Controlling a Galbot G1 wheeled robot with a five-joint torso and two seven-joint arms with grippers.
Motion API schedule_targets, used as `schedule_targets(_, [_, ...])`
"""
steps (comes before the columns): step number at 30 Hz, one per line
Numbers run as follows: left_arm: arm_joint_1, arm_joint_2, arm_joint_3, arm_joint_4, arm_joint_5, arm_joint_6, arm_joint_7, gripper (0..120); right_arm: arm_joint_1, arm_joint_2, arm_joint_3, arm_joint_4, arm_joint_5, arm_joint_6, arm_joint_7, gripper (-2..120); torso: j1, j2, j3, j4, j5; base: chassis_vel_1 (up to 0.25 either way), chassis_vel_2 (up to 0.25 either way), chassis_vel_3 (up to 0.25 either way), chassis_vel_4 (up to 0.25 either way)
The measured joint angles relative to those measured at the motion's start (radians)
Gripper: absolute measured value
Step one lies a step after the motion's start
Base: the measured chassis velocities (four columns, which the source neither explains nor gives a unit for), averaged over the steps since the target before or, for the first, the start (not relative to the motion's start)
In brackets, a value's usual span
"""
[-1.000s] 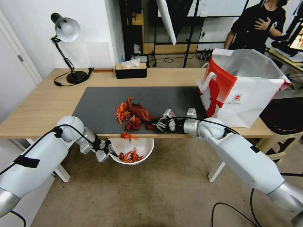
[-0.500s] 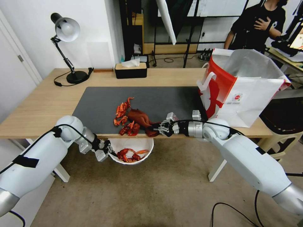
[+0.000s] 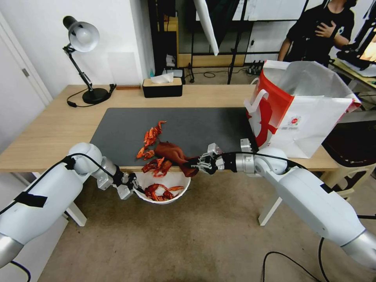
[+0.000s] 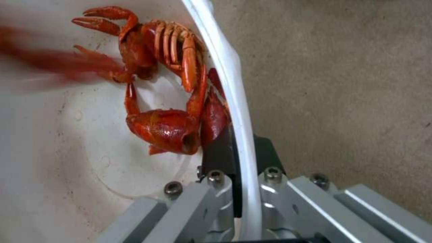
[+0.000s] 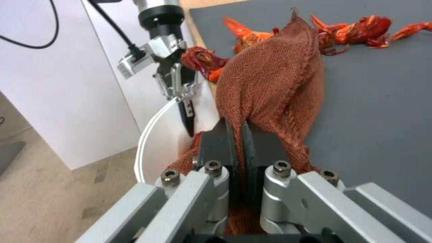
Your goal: Sweep shrimp from table into container with towel, then put container into takeout bag.
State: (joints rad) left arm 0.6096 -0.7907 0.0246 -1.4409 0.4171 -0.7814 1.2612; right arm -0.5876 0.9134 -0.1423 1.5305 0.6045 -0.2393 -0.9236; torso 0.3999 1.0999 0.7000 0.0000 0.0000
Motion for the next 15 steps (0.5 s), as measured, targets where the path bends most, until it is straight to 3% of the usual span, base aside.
schedule_targets(15, [-0.004, 0.0, -0.001, 0.01, -0.001, -0.002, -0.001, 0, -0.019, -0.026, 0.015, 0.024, -0.01, 0.0, -0.046, 2, 0.0, 0.0, 0.0, 0.0, 0.0, 0.0, 0.0, 0.0, 0.0])
